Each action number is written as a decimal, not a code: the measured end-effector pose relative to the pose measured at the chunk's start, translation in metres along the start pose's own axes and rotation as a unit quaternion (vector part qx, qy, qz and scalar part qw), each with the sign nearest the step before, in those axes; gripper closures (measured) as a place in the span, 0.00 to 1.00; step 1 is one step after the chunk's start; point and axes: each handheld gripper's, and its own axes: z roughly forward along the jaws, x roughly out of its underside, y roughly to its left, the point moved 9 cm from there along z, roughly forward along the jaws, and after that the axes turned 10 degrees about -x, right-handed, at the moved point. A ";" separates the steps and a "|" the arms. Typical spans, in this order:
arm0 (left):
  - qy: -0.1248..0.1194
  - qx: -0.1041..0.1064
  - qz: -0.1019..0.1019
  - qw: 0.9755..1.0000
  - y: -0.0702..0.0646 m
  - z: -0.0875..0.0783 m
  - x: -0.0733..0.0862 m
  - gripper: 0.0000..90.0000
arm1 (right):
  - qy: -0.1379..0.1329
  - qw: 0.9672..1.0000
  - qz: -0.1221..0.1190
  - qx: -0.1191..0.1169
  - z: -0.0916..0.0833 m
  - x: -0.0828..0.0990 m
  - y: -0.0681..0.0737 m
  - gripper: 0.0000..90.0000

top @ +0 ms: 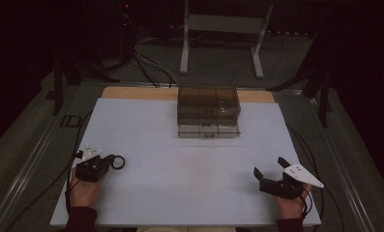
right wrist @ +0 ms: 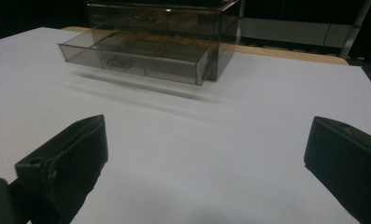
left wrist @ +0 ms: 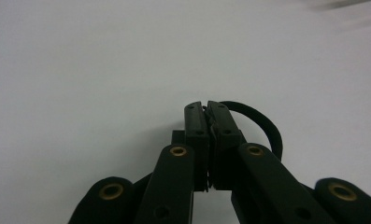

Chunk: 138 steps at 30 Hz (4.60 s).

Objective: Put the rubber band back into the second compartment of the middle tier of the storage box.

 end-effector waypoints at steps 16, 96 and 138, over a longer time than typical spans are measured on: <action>-0.024 0.020 0.006 1.000 -0.013 -0.008 -0.030 0.99 | -0.001 1.000 0.002 -0.001 0.001 0.000 0.000 0.00; -0.071 0.148 0.027 0.986 -0.102 0.031 -0.151 0.99 | -0.003 1.000 -0.004 0.001 0.001 -0.001 0.001 0.00; -0.058 0.152 0.050 0.985 -0.151 0.066 -0.180 0.99 | 0.000 1.000 -0.005 0.001 0.003 0.000 0.001 0.00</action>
